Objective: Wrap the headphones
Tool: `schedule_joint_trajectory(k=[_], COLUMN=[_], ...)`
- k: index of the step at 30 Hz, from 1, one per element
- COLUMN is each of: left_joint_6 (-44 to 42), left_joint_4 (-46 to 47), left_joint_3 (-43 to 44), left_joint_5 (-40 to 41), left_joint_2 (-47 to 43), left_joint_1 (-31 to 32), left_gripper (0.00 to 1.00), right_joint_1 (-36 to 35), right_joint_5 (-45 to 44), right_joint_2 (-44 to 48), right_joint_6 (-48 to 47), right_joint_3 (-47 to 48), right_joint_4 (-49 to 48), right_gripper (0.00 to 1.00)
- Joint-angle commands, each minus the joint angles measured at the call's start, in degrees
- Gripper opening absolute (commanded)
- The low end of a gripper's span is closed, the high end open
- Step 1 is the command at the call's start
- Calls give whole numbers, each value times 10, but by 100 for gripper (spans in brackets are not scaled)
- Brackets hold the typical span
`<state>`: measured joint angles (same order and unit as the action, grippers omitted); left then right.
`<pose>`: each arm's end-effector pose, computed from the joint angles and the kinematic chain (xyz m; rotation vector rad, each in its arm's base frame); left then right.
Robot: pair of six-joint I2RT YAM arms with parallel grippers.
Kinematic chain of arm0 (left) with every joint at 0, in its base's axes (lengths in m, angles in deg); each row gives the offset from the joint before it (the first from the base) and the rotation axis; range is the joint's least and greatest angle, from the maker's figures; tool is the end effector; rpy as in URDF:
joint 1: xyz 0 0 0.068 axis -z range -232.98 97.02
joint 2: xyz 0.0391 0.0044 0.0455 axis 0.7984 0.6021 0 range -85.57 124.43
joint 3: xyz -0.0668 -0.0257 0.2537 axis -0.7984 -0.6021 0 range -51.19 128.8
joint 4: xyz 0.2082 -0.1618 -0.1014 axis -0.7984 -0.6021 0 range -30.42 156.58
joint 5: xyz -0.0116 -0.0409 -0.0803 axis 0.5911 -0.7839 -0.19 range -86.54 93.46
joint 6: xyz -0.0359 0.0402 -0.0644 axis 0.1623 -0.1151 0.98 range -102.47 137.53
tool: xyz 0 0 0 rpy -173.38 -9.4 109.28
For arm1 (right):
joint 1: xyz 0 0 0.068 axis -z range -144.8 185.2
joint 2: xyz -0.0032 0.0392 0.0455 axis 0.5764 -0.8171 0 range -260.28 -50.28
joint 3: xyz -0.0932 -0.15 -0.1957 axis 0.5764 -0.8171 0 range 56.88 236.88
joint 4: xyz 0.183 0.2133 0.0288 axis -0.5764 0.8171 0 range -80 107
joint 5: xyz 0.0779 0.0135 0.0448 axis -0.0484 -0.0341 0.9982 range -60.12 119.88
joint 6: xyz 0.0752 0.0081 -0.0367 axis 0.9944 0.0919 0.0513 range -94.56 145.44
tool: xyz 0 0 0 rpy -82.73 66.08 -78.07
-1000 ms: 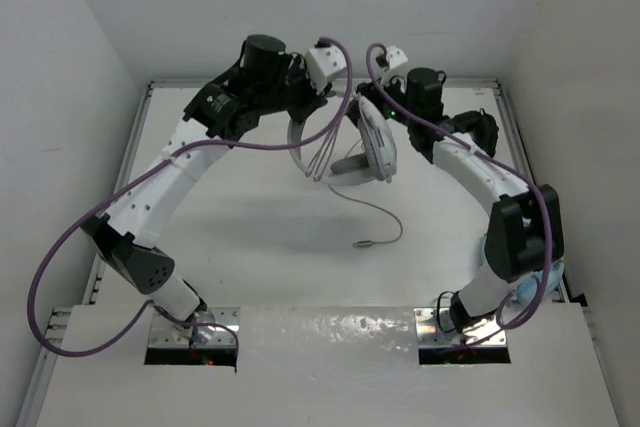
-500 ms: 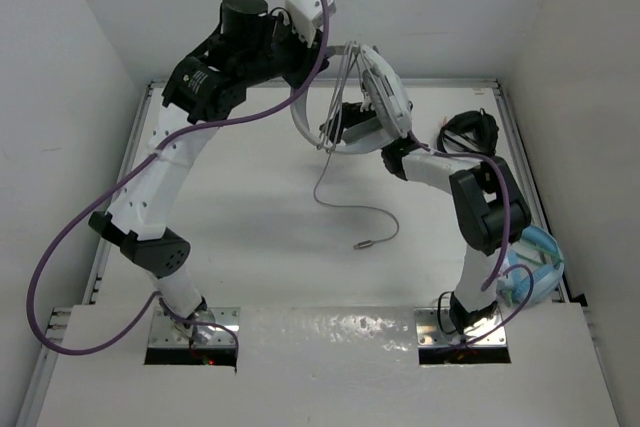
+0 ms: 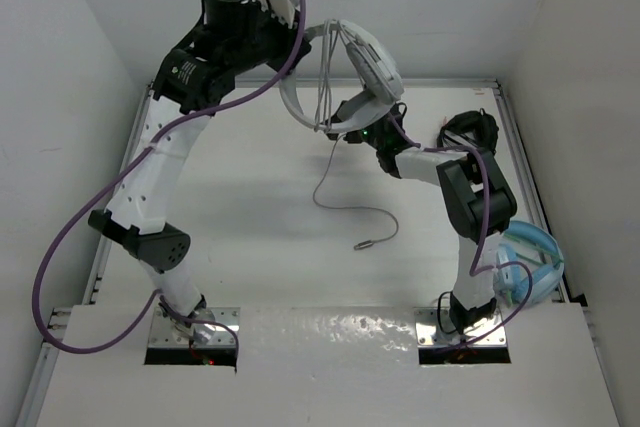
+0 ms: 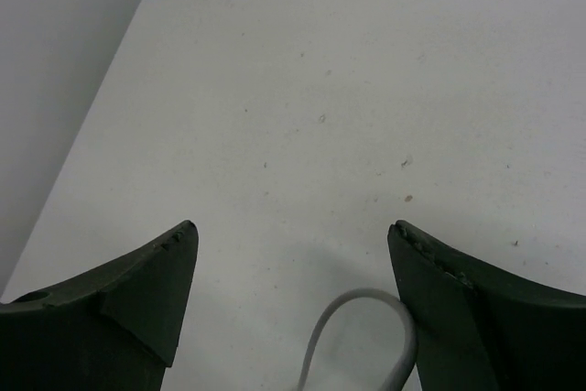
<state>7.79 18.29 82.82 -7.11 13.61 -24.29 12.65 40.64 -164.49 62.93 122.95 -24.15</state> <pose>0.3339 -0.1981 0.5326 0.7223 1.6702 -0.4013 0.4467 0.2003 0.1510 0.1085 1.9046 0.8988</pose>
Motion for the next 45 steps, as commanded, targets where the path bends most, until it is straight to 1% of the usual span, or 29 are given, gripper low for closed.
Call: schedule_joint_trajectory(k=[1,2,3,4,5,6,9,10,12,14,15,16,17,18,20,21,23,24,26,28,31,32,34,36,37,38,42,43,45], left_joint_6=[46,46,46,45,45,45,50,52,59,116,117,155,169,188,203,221,247,271,287,277,228,200,165,110,100,69,34,25,-32], left_joint_4=[87,86,87,87,90,92,93,93,98,114,114,116,118,118,123,127,131,130,132,140,165,174,214,249,259,264,290,290,289], left_joint_3=[24,23,21,21,21,21,21,20,19,11,11,10,10,9,0,-4,-14,-16,-31,-45,-81,-93,-118,-124,-124,-122,-123,-124,-136], left_joint_5=[-12,-15,-18,-18,-19,-20,-21,-20,-19,-29,-31,-33,-27,-18,9,14,18,19,34,67,106,150,197,220,232,235,223,214,203], left_joint_2=[-24,-24,-24,-24,-23,-23,-22,-22,-22,-20,-17,-15,-12,-7,-5,-4,2,6,10,11,12,12,15,25,32,34,40,43,44], left_joint_1=[-14,-17,-18,-19,-19,-20,-20,-21,-28,-55,-67,-81,-103,-111,-131,-139,-170,-193,-211,-223,-223,-224,-229,-234,-236,-236,-236,-235,-224], left_gripper=[0,0,0,0,0,0,0,0,0,0,0,0,0,0,0,0,0,0,0,0,0,0,0,0,0,0,0,0,0], right_joint_1=[0,1,0,0,0,1,0,0,0,-9,-9,-23,-34,-55,-80,-103,-121,-136,-154,-182,-217,-222,-227,-229,-229,-231,-231,-231,-231], right_joint_5=[-12,-12,-10,-8,-7,-7,-7,-9,-26,-24,-25,-27,-27,-27,-15,0,27,42,45,43,40,40,43,39,37,32,1,-5,-20], right_joint_2=[22,23,23,22,21,20,28,31,43,53,58,62,66,74,80,87,94,103,115,136,166,176,207,228,245,251,270,274,288], right_joint_6=[-8,-10,-11,-10,-7,-1,-3,-5,-11,-29,-42,-59,-77,-120,-193,-210,-243,-251,-276,-294,-331,-336,-336,-344,-353,-357,-371,-390,-396], right_joint_3=[0,-1,4,6,10,15,11,9,3,4,7,12,16,24,28,28,21,14,-8,-15,-16,-16,-25,-42,-49,-50,-39,-24,-2], right_joint_4=[-24,-23,-24,-24,-23,-22,-18,-14,0,28,48,68,115,139,206,229,275,289,317,340,379,393,399,408,420,427,468,490,514], right_gripper=[84,82,77,56,45,38,39,22,0,0,0,0,0,0,0,0,0,0,0,0,0,0,0,0,0,0,0,0,0])
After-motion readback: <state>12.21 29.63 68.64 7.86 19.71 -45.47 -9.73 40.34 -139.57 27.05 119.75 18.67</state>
